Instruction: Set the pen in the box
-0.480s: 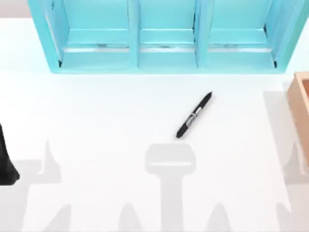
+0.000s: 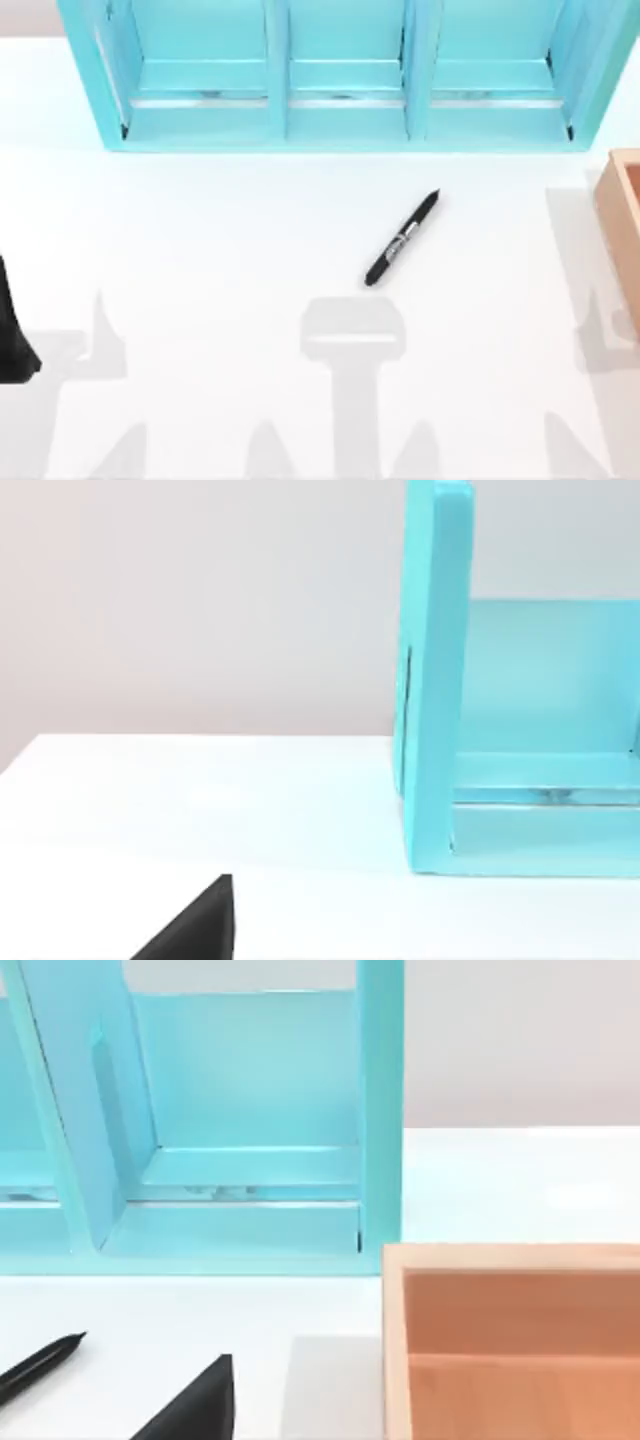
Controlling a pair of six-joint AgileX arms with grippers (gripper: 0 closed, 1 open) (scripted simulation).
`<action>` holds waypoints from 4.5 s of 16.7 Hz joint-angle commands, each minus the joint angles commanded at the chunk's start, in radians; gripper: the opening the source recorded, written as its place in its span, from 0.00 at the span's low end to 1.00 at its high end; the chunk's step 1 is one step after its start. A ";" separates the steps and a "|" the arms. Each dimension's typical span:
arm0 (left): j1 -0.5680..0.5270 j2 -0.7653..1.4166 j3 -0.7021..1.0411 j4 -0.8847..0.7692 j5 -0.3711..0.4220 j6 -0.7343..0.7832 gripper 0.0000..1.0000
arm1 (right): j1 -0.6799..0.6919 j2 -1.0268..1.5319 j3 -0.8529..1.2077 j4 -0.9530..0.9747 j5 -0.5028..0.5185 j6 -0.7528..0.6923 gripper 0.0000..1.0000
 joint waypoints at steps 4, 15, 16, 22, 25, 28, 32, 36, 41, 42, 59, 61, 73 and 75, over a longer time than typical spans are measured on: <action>0.000 0.000 0.000 0.000 0.000 0.000 1.00 | 0.078 0.281 0.265 -0.165 0.015 0.096 1.00; 0.000 0.000 0.000 0.000 0.000 0.000 1.00 | 0.300 1.315 1.307 -0.729 0.018 0.586 1.00; 0.000 0.000 0.000 0.000 0.000 0.000 1.00 | 0.316 1.412 1.402 -0.781 0.015 0.635 1.00; 0.000 0.000 0.000 0.000 0.000 0.000 1.00 | 0.384 1.948 1.895 -1.069 -0.008 0.895 1.00; 0.000 0.000 0.000 0.000 0.000 0.000 1.00 | 0.402 2.145 2.059 -1.179 -0.015 0.986 1.00; 0.000 0.000 0.000 0.000 0.000 0.000 1.00 | 0.411 2.263 2.155 -1.249 -0.019 1.041 1.00; 0.000 0.000 0.000 0.000 0.000 0.000 1.00 | 0.412 2.290 2.177 -1.266 -0.019 1.053 1.00; 0.000 0.000 0.000 0.000 0.000 0.000 1.00 | 0.408 2.293 2.172 -1.261 -0.019 1.054 1.00; 0.000 0.000 0.000 0.000 0.000 0.000 1.00 | 0.449 2.405 2.059 -1.102 -0.018 1.093 1.00; 0.000 0.000 0.000 0.000 0.000 0.000 1.00 | 0.442 2.423 2.024 -1.051 -0.017 1.087 1.00; 0.000 0.000 0.000 0.000 0.000 0.000 1.00 | 0.418 2.356 1.901 -0.924 -0.018 1.059 0.55; 0.000 0.000 0.000 0.000 0.000 0.000 1.00 | 0.418 2.356 1.901 -0.924 -0.018 1.059 0.40; 0.000 0.000 0.000 0.000 0.000 0.000 1.00 | 0.418 2.356 1.901 -0.924 -0.018 1.059 0.00; 0.000 0.000 0.000 0.000 0.000 0.000 1.00 | 0.436 2.277 1.868 -1.007 -0.013 1.045 0.00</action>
